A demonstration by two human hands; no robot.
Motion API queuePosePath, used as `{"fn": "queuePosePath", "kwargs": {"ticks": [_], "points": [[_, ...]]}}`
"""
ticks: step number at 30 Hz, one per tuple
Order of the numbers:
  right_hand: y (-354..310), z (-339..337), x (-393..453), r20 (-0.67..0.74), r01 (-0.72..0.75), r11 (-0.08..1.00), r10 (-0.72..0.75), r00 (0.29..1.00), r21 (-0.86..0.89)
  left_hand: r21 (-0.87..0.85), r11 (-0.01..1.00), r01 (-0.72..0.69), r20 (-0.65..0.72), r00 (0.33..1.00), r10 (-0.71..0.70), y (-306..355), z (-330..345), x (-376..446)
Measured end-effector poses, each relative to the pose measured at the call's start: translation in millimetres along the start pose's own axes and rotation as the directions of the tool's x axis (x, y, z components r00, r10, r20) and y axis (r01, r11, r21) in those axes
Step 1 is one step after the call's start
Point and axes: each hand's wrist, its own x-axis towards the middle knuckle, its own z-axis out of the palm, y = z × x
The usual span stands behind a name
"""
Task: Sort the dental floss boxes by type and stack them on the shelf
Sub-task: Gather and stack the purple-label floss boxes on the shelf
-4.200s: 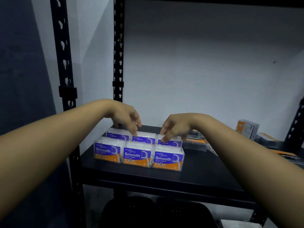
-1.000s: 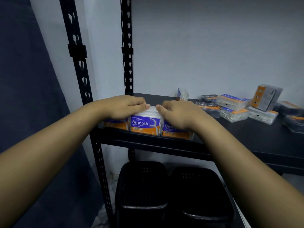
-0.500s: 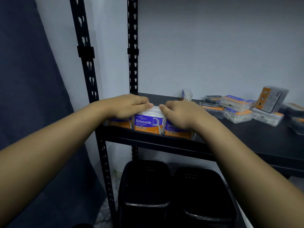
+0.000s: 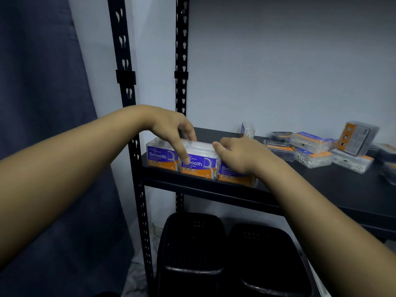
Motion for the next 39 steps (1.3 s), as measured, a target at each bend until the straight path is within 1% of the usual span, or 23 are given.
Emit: {"fn": "queuePosePath", "kwargs": {"ticks": [2,4,10,17,26,33,39], "points": [[0.2,0.2,-0.3,0.001,-0.001,1.0,0.001,1.0,0.002,0.034,0.999,0.025,0.021,0.999,-0.026,-1.4,-0.3,1.8],[0.1,0.0,-0.6,-0.002,0.0,1.0,0.0,1.0,0.004,0.049,0.998,0.034,0.01,0.999,-0.035,-2.2,-0.6,3.4],[-0.9,-1.3,-1.9,-0.006,-0.006,1.0,0.006,1.0,-0.001,0.024,0.999,0.028,0.001,1.0,-0.028,-6.8,-0.5,3.9],[-2.5,-2.4,-3.3,-0.003,-0.017,1.0,0.017,1.0,0.017,0.001,1.0,-0.01,-0.021,1.0,0.01,-10.7,2.9,1.4],[-1.7,-2.8,-3.4,-0.017,-0.013,1.0,0.013,1.0,0.013,0.003,1.0,-0.004,-0.057,0.998,0.004,-15.2,6.2,3.0],[-0.8,-7.9,-2.5,0.046,-0.001,1.0,0.0,0.999,0.018,-0.001,1.0,0.003,-0.097,0.995,-0.003,-17.7,9.1,3.7],[-0.3,-9.8,-2.6,0.062,0.015,0.999,-0.017,0.998,0.031,-0.018,1.0,-0.011,-0.096,0.995,0.009,-18.8,9.4,3.5]]}}
